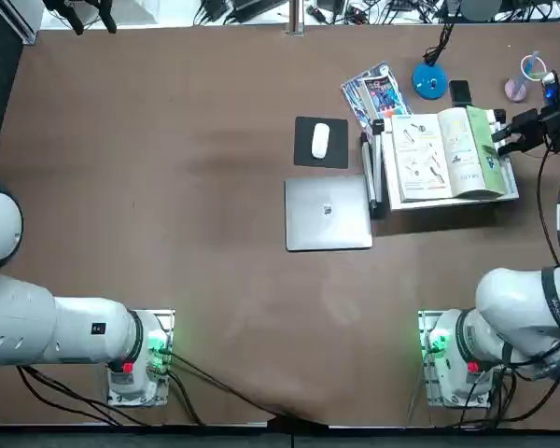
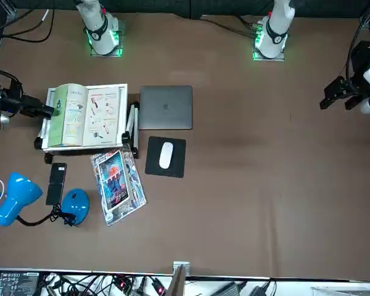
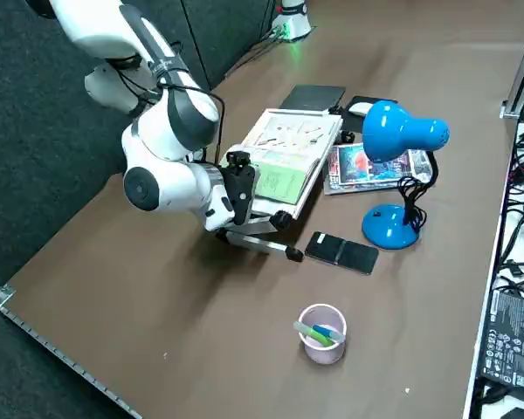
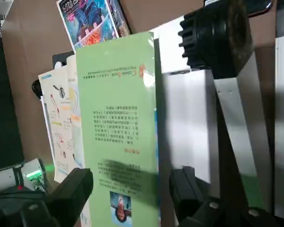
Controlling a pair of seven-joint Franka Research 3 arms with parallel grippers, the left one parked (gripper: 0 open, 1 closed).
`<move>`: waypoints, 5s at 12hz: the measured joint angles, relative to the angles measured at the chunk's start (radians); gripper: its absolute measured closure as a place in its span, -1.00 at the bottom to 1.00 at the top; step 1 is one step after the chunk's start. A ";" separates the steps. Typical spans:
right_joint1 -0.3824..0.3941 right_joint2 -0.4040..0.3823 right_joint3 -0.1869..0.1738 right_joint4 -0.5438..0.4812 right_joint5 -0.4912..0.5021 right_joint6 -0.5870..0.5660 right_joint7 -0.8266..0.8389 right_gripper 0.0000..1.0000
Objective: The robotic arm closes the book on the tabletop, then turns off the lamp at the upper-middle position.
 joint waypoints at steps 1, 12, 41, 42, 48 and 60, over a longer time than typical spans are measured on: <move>0.000 0.007 0.001 -0.003 0.003 0.000 -0.004 -1.00; 0.003 0.033 0.016 -0.004 0.051 -0.057 -0.033 -1.00; 0.069 -0.098 0.023 0.039 0.057 -0.223 0.117 -1.00; 0.082 -0.103 0.023 0.039 0.058 -0.223 0.139 -1.00; 0.202 -0.181 0.027 0.039 0.061 -0.208 0.325 -1.00; 0.563 -0.250 0.032 -0.094 0.061 0.150 0.679 -1.00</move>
